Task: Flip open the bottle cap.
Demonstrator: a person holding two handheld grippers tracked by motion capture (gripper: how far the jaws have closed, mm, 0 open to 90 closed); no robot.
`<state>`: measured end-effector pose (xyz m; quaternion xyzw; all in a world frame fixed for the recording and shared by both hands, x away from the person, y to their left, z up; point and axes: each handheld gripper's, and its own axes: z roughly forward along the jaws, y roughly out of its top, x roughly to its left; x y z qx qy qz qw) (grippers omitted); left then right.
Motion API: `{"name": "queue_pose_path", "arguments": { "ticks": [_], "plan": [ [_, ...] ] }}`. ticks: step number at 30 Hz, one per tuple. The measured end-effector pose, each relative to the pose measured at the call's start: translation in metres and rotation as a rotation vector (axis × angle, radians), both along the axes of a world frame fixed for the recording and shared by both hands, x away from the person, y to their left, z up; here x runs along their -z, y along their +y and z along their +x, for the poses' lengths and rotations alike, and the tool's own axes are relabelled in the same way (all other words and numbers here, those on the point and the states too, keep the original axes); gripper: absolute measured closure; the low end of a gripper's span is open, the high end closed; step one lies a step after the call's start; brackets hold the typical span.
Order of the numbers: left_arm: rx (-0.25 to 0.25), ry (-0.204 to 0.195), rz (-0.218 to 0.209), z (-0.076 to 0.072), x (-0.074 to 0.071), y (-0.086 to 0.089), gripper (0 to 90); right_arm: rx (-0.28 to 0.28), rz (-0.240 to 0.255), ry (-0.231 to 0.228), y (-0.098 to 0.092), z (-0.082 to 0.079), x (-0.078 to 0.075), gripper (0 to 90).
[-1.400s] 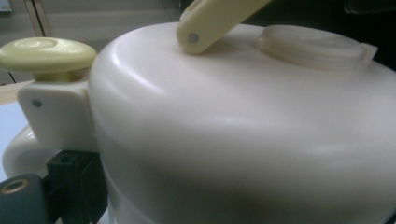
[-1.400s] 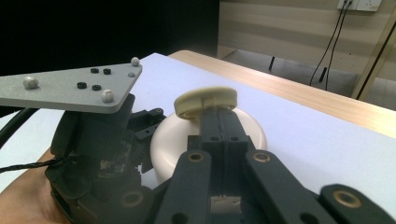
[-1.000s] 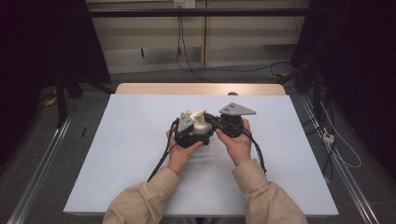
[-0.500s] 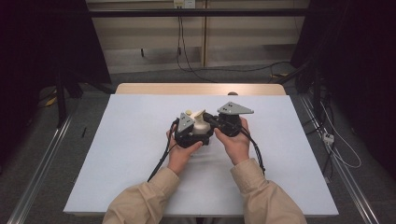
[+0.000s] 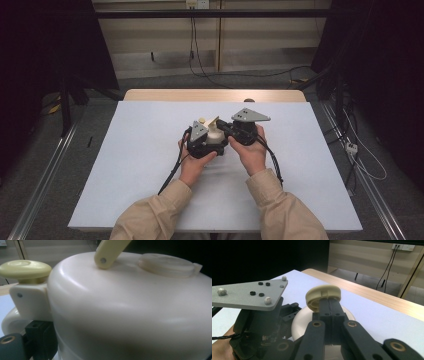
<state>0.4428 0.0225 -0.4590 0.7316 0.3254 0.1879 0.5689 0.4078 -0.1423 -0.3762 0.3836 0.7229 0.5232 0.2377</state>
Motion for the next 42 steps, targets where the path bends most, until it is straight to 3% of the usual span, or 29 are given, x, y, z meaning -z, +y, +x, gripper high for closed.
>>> {"name": "queue_pose_path", "arguments": {
  "ticks": [42],
  "plan": [
    [-0.003, 0.002, 0.000, -0.0001, -0.0002, -0.0001, 5.9, -0.004, -0.012, 0.000, 0.0058, 0.0091, -0.0011, 90.0]
  ]
}}
